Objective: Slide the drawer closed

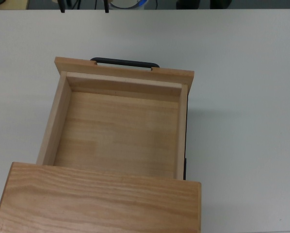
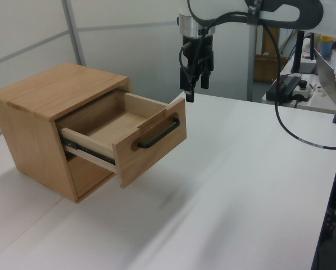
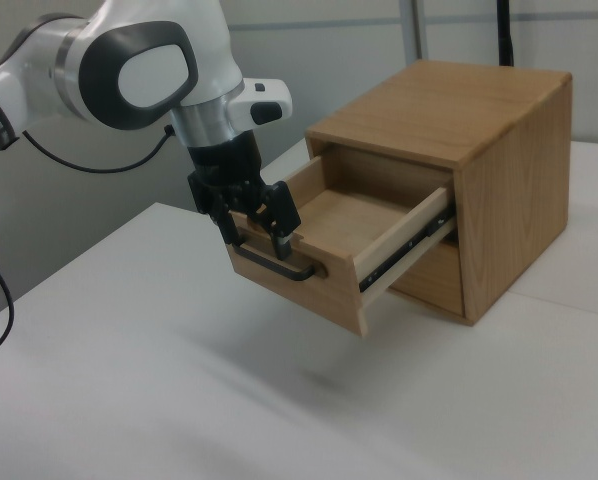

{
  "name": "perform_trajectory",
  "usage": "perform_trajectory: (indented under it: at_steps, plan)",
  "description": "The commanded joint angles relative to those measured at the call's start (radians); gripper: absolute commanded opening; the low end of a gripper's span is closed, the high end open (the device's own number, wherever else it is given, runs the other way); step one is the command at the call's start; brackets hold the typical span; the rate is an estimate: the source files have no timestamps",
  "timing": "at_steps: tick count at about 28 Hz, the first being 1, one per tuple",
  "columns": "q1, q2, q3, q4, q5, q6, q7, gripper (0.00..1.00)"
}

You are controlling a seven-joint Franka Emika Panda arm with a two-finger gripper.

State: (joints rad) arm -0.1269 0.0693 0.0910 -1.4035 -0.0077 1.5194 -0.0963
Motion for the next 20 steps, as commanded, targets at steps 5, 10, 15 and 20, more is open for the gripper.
perform_trajectory:
  at_steps: [5, 10, 15, 20]
  plan:
    - [0.001, -0.022, 0.001, -0.026, 0.022, -0.018, -0.043, 1.00]
    - [0.003, -0.022, 0.001, -0.029, 0.022, -0.019, -0.043, 0.65]
    - [0.006, -0.022, 0.003, -0.032, 0.022, -0.021, -0.042, 0.08]
    - [0.006, -0.020, 0.003, -0.034, 0.022, -0.021, -0.039, 0.00]
